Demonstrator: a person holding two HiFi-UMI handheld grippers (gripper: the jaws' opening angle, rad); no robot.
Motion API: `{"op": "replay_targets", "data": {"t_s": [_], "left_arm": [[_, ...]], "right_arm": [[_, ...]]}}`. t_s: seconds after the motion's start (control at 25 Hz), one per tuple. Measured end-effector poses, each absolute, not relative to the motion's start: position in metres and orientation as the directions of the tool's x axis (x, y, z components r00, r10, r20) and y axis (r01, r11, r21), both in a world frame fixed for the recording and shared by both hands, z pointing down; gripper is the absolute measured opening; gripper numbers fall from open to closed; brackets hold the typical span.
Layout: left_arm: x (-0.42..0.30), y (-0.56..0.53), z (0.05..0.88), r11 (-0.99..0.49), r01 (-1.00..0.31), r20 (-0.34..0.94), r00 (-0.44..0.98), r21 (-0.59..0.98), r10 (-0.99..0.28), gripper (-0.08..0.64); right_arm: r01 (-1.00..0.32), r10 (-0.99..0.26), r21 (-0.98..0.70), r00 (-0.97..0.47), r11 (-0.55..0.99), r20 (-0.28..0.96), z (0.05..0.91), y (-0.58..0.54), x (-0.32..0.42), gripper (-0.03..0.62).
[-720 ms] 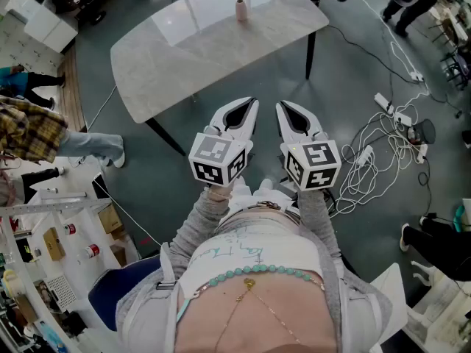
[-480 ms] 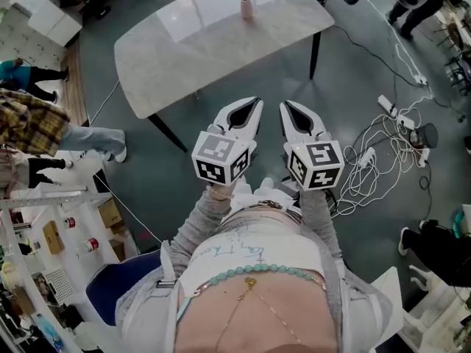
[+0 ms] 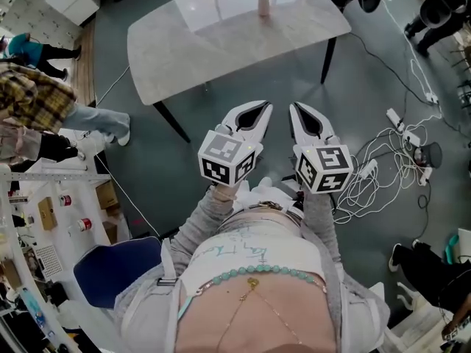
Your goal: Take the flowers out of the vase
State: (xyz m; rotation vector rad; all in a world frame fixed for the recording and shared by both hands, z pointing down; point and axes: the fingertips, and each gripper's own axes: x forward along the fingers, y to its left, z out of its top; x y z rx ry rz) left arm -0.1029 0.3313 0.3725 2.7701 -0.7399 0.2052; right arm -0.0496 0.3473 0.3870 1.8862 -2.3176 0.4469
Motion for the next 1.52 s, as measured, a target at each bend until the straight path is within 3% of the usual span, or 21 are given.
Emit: {"op": "replay_targets", "data": {"t_s": [0.6, 1.52], "left_arm": [[-0.082, 0.3, 0.382, -0.815, -0.521, 0.203, 0.852, 0.255, -0.482, 0.0], [-0.033, 0.148, 0.382, -0.878, -0.414, 0.192, 0.907, 0.241, -0.375, 0.0]], "right_arm": [[-0.967, -0.928, -0.154, -0.239, 0.202, 0.284, 0.394, 0.32, -0.03, 0.026], [-0.98, -0.936, -0.105, -0.191, 0.167, 0.296, 0.388, 0.164, 0.003, 0.026]]}}
